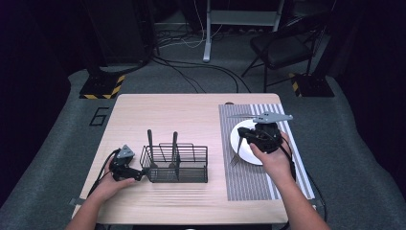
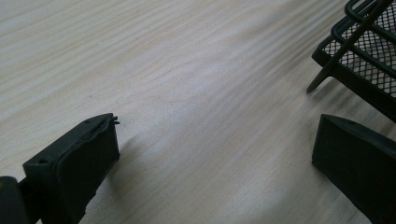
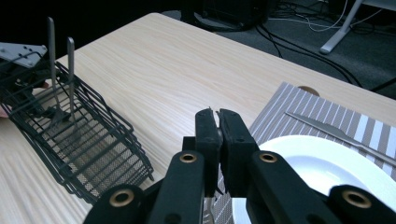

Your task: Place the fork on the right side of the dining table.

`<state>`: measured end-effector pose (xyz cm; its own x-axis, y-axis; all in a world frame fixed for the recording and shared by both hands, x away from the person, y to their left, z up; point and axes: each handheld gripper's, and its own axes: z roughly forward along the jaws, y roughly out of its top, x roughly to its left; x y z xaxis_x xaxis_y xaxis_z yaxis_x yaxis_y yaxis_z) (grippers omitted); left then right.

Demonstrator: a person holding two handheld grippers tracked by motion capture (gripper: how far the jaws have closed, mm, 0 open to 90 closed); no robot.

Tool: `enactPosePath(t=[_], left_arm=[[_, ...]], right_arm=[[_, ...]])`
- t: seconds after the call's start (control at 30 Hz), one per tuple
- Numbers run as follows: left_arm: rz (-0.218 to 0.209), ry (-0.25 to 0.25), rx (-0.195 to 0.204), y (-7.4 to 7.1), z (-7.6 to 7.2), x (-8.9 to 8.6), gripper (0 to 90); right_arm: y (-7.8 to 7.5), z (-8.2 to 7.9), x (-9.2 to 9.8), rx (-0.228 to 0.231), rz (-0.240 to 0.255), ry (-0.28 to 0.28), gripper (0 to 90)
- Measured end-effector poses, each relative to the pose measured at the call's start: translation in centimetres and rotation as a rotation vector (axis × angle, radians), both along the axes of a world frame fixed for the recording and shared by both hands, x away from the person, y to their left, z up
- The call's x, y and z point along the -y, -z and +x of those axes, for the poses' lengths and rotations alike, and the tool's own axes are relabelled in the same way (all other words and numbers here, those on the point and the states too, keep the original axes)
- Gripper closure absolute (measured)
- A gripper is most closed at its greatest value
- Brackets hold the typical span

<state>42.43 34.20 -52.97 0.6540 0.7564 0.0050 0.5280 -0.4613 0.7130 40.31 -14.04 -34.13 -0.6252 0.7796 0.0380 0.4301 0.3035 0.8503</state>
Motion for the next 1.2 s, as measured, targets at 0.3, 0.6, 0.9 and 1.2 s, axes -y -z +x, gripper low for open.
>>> enactPosePath(t=[0.3, 0.6, 0.9, 1.2], left_arm=[[-0.001, 0.000, 0.000, 0.0, 0.0, 0.0, 0.2], [0.006, 0.005, -0.001, 0.0, 0.0, 0.0, 0.2], [0.000, 0.000, 0.000, 0.0, 0.0, 0.0, 0.2], [0.006, 0.004, -0.001, 0.0, 0.0, 0.0, 0.2]], right_arm=[[1.7, -0.4, 0.4, -0.008, -0.005, 0.030, 86.7], [3.0, -0.6, 1.1, -0.033, 0.011, 0.052, 86.7], [3.3, -1.2, 2.1, -0.026, 0.029, 0.100, 86.2], [4.1, -1.6, 4.5, -0.054, 0.109, 0.155, 86.0]])
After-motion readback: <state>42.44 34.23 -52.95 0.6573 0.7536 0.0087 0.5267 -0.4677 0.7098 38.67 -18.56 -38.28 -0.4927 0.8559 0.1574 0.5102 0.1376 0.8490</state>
